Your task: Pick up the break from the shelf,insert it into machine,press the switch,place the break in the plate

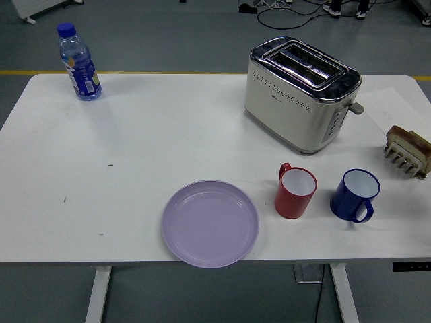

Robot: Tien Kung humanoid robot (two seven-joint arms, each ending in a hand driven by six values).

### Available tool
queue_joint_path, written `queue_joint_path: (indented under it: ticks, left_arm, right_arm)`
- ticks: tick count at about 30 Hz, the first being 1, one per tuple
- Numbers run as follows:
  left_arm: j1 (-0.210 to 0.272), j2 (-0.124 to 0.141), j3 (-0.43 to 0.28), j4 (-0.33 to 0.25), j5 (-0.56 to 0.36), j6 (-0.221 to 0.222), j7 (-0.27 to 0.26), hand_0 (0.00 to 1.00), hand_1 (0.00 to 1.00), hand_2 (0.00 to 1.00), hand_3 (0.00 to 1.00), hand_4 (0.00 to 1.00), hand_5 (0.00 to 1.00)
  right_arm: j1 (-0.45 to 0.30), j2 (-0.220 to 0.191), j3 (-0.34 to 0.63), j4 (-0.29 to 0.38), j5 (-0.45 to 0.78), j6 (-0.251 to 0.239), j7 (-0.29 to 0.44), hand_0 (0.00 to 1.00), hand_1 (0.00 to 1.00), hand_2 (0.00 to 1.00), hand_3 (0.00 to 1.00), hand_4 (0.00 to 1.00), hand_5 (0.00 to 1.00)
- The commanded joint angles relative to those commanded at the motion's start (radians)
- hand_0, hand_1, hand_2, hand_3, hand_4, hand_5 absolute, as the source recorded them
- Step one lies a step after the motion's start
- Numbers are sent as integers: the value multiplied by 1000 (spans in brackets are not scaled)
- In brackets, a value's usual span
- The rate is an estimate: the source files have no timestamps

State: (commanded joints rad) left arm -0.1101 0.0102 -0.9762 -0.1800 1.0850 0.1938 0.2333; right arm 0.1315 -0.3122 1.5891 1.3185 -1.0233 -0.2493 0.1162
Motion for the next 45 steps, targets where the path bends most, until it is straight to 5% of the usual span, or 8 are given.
queue_joint_path:
  ticks: [8,21,31,45]
  left_arm:
    - [1,1,-3,0,3,-1,2,623,456,466,509,252,818]
    - [0,2,-11,0,8,0,3,623,456,464,509,254,819]
    - [0,3,-13,0,8,0,5,624,453,462,509,255,820]
    - [6,2,-13,0,13,-1,9,624,451,460,509,255,819]
  right_arm:
    - [10,-26,-45,56,-286,-30,-97,883,805,874,842,811,112]
    - [90,-61,-211,149,-829,109,-401,924,828,895,849,821,115]
    - [180,-46,-316,87,-1246,156,-535,956,843,905,860,817,117]
    - [273,-10,-364,-53,-1246,162,-668,881,801,858,843,800,113]
